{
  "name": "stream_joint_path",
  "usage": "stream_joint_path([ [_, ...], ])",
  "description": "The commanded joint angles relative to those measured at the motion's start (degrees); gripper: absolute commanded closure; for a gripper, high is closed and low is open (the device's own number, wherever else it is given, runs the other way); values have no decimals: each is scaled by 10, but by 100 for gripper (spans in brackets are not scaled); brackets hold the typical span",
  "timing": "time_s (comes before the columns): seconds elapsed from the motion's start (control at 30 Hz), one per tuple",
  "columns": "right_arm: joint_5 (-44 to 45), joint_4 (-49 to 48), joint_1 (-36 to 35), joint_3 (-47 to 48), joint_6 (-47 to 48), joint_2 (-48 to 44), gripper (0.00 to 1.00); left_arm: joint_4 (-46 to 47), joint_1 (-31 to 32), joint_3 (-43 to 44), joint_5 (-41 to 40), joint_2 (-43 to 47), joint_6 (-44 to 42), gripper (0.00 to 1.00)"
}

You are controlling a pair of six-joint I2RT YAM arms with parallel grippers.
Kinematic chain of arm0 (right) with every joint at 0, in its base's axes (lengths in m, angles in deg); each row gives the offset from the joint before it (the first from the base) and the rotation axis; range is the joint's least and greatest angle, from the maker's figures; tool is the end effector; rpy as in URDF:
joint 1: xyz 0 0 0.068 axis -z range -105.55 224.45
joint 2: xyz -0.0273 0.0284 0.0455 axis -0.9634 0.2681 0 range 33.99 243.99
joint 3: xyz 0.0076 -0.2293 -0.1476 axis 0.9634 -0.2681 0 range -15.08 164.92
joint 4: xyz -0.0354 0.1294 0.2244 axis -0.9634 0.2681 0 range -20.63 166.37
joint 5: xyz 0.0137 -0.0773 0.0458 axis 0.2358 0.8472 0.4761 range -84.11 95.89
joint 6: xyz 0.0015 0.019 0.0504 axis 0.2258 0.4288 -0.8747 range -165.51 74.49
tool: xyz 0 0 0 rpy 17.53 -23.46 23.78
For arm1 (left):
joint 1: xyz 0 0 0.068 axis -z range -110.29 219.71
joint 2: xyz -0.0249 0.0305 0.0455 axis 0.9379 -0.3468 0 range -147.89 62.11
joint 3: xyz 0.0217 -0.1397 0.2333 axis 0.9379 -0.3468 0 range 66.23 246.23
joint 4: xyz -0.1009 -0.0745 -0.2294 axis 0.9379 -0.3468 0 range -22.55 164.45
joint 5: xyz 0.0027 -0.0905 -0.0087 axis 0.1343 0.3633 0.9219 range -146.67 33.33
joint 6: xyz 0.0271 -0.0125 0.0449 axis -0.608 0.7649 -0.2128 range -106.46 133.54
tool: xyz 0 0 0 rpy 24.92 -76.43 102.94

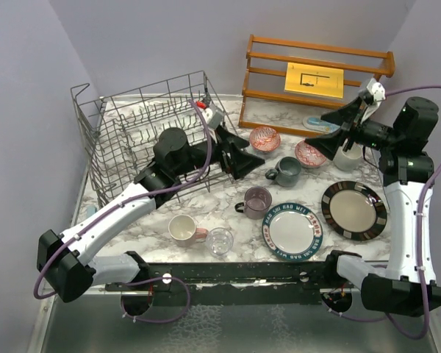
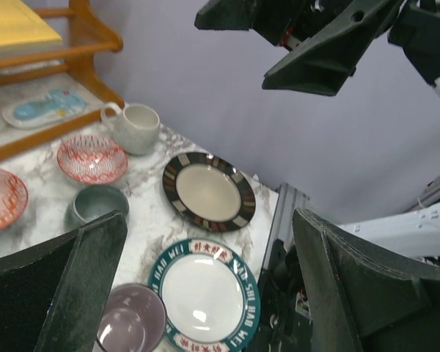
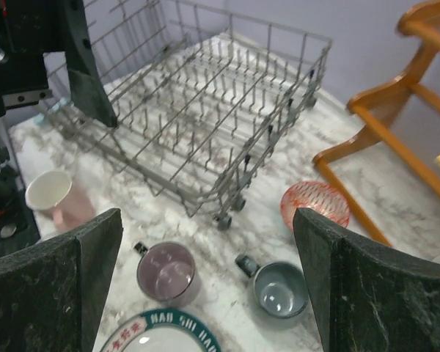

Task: Load the mixed dishes into the dish rack
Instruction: Pick up the cup at the center of the board.

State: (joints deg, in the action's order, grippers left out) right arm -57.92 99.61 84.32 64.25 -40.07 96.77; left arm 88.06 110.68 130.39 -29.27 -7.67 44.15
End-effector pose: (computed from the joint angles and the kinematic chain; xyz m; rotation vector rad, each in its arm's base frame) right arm 0.2066 -0.0035 0.4543 -0.7036 1.5919 0.8013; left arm 0.2029 -0.1979 0.4117 0.5688 1.4937 -1.3397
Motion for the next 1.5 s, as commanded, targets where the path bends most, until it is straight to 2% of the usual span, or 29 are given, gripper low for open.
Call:
stream_joint_path([
  [0.0,-92,-5,3,-74,17,-18,0,81,20,-72,-35,36,7,1],
  [0.17,-104,23,3,-127,96,-20,0,135,29,-146,-64,55,51,1],
  [0.33,-61,46,3,-174,187,-25,0,115,39,-163,-98,53,61,2],
  [0.47,-70,61,3,-204,261,-22,0,66,63,-140,-131,37,38,4],
  [0.67,-154,163,2,-226,459,-6,0,-64,95,-116,-188,38,-63,4],
  [0.9,-150,129,0,-245,413,23,0,-189,95,-106,-181,59,-84,5],
  [1.1,-127,53,-15,-286,361,33,0,-380,95,-34,-193,23,-101,13],
  [1.2,-97,29,-38,-301,348,33,0,-382,106,-20,-195,-1,-71,20],
  [1.3,-77,22,-44,-309,344,34,0,-357,146,-13,-245,-22,-51,23],
  [1.4,-75,26,-48,-320,350,32,1,-385,184,19,-307,-56,-67,23],
  [1.47,-76,28,-50,-327,360,29,1,-421,192,41,-315,-75,-89,27],
])
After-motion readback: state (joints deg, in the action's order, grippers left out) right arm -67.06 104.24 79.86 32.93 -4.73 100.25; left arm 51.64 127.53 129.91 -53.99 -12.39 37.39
